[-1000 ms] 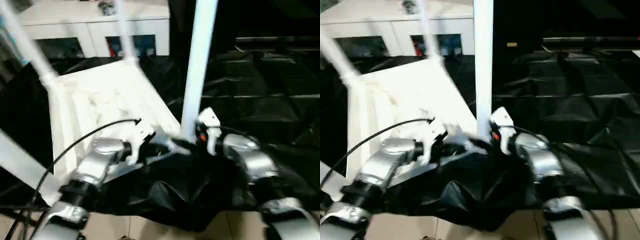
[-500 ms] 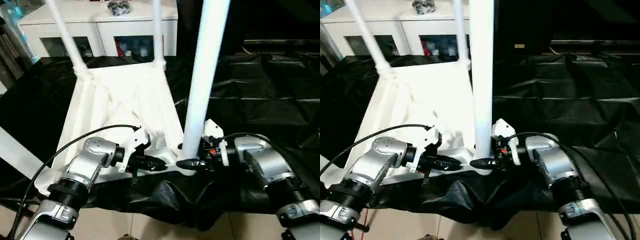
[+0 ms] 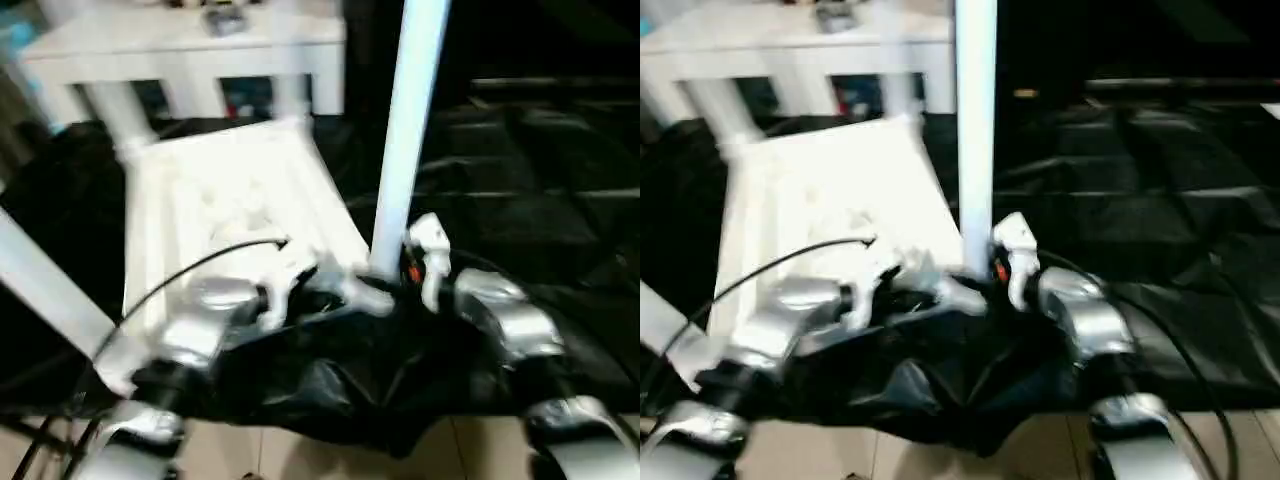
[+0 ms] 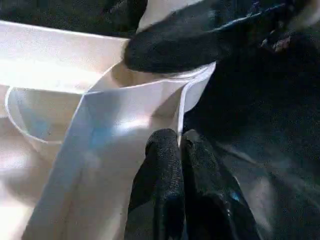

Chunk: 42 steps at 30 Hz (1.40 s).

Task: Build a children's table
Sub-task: Rotate leg to tighten

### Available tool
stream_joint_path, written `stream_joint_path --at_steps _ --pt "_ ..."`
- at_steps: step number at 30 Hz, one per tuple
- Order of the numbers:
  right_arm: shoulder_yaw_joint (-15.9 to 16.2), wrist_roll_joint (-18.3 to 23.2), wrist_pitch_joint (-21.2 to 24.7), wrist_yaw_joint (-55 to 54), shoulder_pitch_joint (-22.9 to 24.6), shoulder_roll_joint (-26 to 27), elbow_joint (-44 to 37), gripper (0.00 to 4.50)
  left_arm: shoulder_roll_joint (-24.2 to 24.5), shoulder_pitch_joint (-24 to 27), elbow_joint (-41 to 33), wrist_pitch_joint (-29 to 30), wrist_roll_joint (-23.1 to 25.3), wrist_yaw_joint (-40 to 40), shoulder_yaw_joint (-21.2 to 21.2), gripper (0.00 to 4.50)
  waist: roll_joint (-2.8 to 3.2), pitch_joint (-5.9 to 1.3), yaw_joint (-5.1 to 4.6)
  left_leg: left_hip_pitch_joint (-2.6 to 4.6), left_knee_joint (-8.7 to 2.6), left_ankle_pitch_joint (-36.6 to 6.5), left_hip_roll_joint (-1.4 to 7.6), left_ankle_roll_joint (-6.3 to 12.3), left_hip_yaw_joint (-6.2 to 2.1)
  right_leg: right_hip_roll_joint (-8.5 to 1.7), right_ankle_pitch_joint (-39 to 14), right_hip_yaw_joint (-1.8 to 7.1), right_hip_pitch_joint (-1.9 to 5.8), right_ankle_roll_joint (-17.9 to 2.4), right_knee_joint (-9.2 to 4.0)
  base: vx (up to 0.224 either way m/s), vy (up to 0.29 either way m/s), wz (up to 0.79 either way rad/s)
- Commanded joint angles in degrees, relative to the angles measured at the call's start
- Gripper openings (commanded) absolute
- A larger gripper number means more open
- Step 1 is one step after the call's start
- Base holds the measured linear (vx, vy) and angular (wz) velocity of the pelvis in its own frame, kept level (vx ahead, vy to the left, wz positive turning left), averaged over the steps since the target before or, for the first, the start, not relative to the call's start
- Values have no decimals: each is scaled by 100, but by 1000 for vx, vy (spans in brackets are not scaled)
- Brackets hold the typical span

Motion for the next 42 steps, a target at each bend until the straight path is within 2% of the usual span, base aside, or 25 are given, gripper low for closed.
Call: stream_joint_path --at_steps 1,2,5,6,7,8,10,11,12,16,18,19,20,21,24,27,30,31,34,35,36,38,42 --pt "320 -203 209 -617 -14 593 373 260 -407 -87 -204 75 -44 636 65 0 -103 -334 22 -4 -370 -1404 38 185 -29 -222 -1833 171 295 -995 -524 0 0 0" --pt "271 -246 193 -902 -46 720 439 260 -477 -69 -237 81 -12 750 41 0 -82 -335 -29 -18 -368 -1327 31 194 -23 -212 -1764 160 293 -1012 -534 0 0 0" --pt "275 -391 -45 -1203 -96 913 549 260 -614 -27 -344 110 9 800 -7 0 -80 -353 -48 -15 -350 -1283 30 245 -14 -221 -1688 164 290 -1046 -531 0 0 0" --pt "270 -356 -106 -1137 -103 936 544 295 -617 -29 -371 86 7 727 -61 0 -74 -354 -51 -17 -350 -1290 25 286 -14 -216 -1663 160 293 -1060 -537 0 0 0" --pt "240 -253 -97 -959 -105 926 498 316 -591 -34 -386 49 -4 619 -112 0 -60 -361 -53 -7 -347 -1296 30 322 -11 -208 -1559 163 293 -1094 -529 0 0 0" --pt "242 -132 -61 -644 -98 830 371 330 -501 -41 -404 -19 -54 396 -161 0 -70 -364 -56 -18 -348 -1250 35 358 -11 -199 -1367 163 306 -1146 -510 0 0 0" --pt "330 -127 -111 -354 -81 679 232 339 -376 -36 -446 -42 -114 173 -202 0 -60 -368 -58 -30 -349 -1206 41 407 -16 -201 -1158 157 322 -1220 -485 0 0 0" --pt "376 -145 -157 -235 -75 613 184 339 -321 -33 -461 -43 -131 90 -220 0 -82 -377 -58 -23 -338 -1190 45 444 -11 -201 -1039 158 329 -1268 -475 0 0 0" --pt "405 -148 -172 -138 -67 563 148 357 -283 -32 -468 -53 -144 18 -230 0 -69 -375 -46 -19 -340 -1177 48 455 -15 -207 -1010 157 327 -1296 -468 0 0 0" --pt "624 -158 -341 642 4 171 -78 357 -4 -12 -520 -87 -202 -482 -296 0 -92 -369 -3 -9 -330 -1170 59 512 -2 -214 -1001 159 327 -1368 -459 0 0 0" --pt "818 -107 -444 1525 97 -270 -276 357 271 -33 -477 -237 -196 -857 -309 0 -119 -364 46 -4 -327 -1198 70 545 6 -197 -1024 156 334 -1355 -455 0 0 0" --pt "873 -96 -460 1787 121 -401 -328 357 337 -48 -459 -259 -199 -939 -297 0 -105 -361 56 -5 -325 -1181 82 551 12 -204 -977 167 319 -1380 -439 0 0 0" --pt "907 -69 -418 2062 143 -516 -389 357 398 -54 -467 -266 -238 -1066 -290 0 -111 -361 82 18 -323 -1198 91 550 16 -207 -991 168 307 -1406 -446 0 0 0" --pt "954 -11 -371 2385 172 -649 -480 357 474 -53 -495 -252 -311 -1242 -297 0 -141 -359 97 10 -319 -1178 89 560 20 -207 -983 170 313 -1414 -442 0 0 0" --pt "1080 172 -175 3095 236 -948 -759 357 689 -8 -604 -209 -484 -1797 -368 0 -133 -354 187 19 -327 -1122 102 583 13 -216 -984 177 311 -1415 -425 0 0 0" --pt "1167 206 -191 3332 234 -1039 -827 357 805 -8 -553 -247 -516 -2047 -426 0 -131 -362 218 12 -318 -1045 112 600 12 -218 -839 182 296 -1473 -397 0 0 0" --pt "1303 131 -249 3487 235 -1075 -823 357 872 -50 -425 -332 -502 -2186 -472 0 -141 -337 235 17 -331 -1232 106 488 8 -230 -1186 185 286 -1404 -430 0 0 0" --pt "1331 122 -211 3553 235 -1065 -822 335 899 -62 -414 -338 -516 -2264 -486 0 -147 -332 236 17 -340 -1295 103 442 6 -232 -1334 187 290 -1347 -443 0 0 0" --pt "1333 159 -150 3625 239 -1066 -863 321 912 -68 -430 -317 -544 -2329 -493 0 -151 -333 247 26 -350 -1324 107 385 -2 -234 -1477 194 284 -1269 -449 0 0 0" --pt "1331 257 26 3734 248 -1069 -954 321 930 -77 -448 -294 -575 -2400 -504 0 -151 -333 251 26 -347 -1297 104 388 0 -226 -1427 197 282 -1277 -448 0 0 0" --pt "1347 289 80 3784 266 -1080 -1008 294 938 -75 -460 -274 -586 -2432 -513 0 -142 -338 258 24 -345 -1261 102 394 -2 -222 -1372 196 289 -1284 -439 0 0 0" --pt "1366 302 114 3823 292 -1088 -1054 287 943 -70 -467 -263 -593 -2458 -522 0 -147 -355 284 16 -331 -1122 105 434 0 -228 -1157 197 294 -1323 -418 0 0 0" --pt "1376 309 144 3775 377 -1069 -1115 265 901 -31 -484 -257 -580 -2326 -486 0 -149 -354 302 16 -329 -1098 105 429 2 -227 -1088 193 292 -1351 -411 0 0 0"
